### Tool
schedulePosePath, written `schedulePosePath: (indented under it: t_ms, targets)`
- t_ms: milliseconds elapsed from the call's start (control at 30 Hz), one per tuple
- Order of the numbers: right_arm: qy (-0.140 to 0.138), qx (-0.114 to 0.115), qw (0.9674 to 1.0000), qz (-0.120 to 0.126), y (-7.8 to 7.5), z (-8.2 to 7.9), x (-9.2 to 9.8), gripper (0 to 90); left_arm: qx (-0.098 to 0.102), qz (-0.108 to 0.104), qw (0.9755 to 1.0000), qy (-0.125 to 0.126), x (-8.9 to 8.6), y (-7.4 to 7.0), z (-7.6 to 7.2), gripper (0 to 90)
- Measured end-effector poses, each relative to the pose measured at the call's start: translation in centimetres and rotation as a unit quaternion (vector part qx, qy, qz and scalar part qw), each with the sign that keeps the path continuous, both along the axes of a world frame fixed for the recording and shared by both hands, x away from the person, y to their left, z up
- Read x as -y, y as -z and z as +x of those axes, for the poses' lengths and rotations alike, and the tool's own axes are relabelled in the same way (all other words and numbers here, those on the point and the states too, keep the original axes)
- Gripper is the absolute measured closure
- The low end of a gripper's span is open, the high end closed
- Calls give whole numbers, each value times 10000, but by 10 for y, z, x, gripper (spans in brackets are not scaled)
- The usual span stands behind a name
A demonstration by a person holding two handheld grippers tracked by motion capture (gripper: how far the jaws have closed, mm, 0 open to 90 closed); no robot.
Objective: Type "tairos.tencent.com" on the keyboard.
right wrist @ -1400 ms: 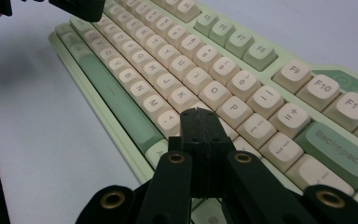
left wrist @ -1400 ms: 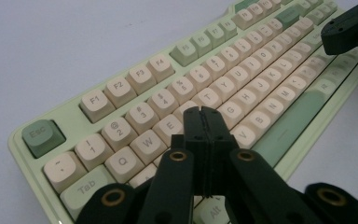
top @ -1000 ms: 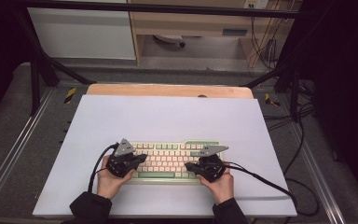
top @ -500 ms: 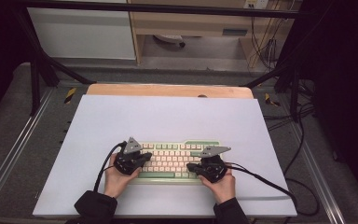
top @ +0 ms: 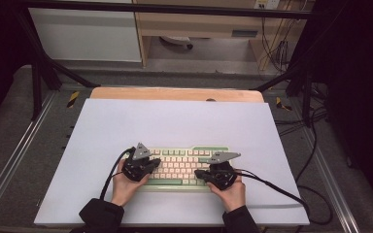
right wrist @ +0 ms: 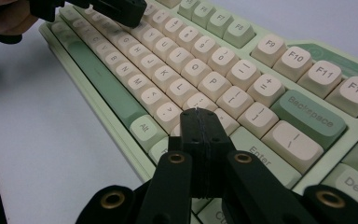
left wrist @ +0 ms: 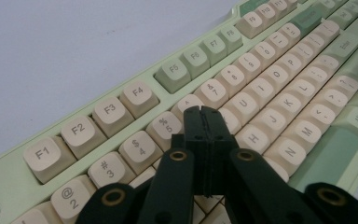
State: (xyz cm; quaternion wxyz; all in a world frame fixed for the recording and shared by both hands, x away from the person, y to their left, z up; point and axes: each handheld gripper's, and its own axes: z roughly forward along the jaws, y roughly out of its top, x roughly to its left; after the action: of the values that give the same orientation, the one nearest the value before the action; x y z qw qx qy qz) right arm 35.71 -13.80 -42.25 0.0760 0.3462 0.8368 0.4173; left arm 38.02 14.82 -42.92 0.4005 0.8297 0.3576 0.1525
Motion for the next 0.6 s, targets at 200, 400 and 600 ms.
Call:
schedulePosePath:
  t_ms: [200, 400, 600]
  targets:
    - [-9, 20, 10000, -7, 0, 0, 0, 900, -13, 16, 10000, 40, 2, 3, 0, 900]
    - [0, 30, 10000, -1, -1, 0, 1, 900, 39, -59, 10000, 36, -3, -3, -4, 900]
    - [-15, 38, 10000, 15, -2, -1, 1, 900, 67, -89, 9999, 70, -9, -9, -10, 899]
